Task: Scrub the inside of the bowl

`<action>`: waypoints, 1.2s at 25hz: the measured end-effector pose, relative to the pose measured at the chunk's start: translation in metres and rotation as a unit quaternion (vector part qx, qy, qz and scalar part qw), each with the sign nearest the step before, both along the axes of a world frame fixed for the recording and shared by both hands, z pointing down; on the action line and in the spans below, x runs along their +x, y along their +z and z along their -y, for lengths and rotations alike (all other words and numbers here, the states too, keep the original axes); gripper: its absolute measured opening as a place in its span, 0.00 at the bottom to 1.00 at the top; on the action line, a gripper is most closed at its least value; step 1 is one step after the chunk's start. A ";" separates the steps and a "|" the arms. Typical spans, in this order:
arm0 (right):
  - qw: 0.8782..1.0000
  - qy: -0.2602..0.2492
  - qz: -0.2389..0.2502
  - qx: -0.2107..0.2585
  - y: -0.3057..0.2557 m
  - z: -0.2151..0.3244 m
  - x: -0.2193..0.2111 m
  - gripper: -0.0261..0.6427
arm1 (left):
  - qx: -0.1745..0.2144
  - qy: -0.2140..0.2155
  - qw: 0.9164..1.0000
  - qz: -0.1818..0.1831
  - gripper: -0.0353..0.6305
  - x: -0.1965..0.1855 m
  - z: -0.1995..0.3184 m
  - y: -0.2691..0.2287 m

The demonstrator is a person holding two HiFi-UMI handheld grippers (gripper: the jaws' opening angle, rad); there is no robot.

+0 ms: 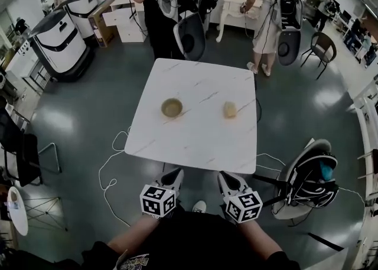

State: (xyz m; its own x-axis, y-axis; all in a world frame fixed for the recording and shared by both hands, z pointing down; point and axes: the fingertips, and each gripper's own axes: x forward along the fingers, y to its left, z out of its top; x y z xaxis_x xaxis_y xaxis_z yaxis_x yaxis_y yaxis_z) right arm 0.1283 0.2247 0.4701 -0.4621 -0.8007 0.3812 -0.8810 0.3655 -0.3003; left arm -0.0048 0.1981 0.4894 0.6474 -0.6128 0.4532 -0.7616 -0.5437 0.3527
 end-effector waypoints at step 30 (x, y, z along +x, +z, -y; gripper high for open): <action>0.999 -0.032 0.018 -0.023 0.025 -0.022 0.005 0.07 | -0.024 0.020 0.999 0.022 0.06 0.031 -0.026 0.015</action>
State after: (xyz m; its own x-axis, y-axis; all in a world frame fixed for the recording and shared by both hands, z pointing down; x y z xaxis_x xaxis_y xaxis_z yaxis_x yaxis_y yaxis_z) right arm 0.1335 0.2471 0.4952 -0.5263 -0.7512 0.3984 -0.8444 0.4066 -0.3487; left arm 0.0261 0.2239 0.5043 0.6496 -0.5629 0.5110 -0.7549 -0.5574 0.3456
